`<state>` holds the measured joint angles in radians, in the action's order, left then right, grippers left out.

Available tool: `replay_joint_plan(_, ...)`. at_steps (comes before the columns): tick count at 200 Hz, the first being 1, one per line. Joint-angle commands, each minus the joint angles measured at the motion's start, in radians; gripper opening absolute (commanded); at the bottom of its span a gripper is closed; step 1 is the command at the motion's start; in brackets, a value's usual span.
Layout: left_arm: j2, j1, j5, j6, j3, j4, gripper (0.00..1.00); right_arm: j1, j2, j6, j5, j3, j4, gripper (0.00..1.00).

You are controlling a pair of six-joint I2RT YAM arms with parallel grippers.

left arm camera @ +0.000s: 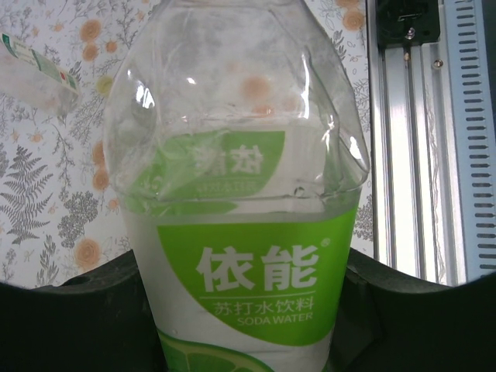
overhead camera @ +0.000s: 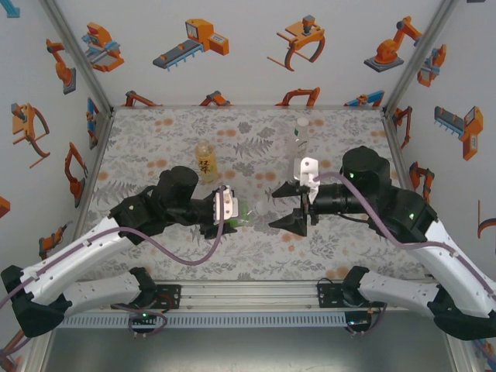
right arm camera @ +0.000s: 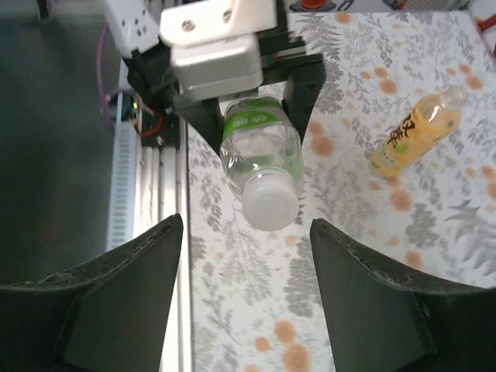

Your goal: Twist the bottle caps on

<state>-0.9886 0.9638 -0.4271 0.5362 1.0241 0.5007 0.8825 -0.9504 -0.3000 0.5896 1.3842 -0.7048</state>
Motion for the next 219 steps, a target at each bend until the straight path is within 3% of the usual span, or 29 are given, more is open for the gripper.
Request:
replay_joint_plan(1,0.019,0.006,-0.041,-0.010,-0.007,-0.013,0.00,0.007,-0.027,-0.278,0.061,0.041,-0.082,0.60)
replay_joint_plan(48,0.015,0.006,-0.056,-0.021,-0.001,-0.013,0.00,0.008,-0.074,-0.348,0.086,0.042,-0.053,0.60)
replay_joint_plan(219,0.010,0.007,-0.058,-0.026,-0.002,-0.011,0.00,0.007,-0.063,-0.280,0.100,-0.034,0.040,0.41)
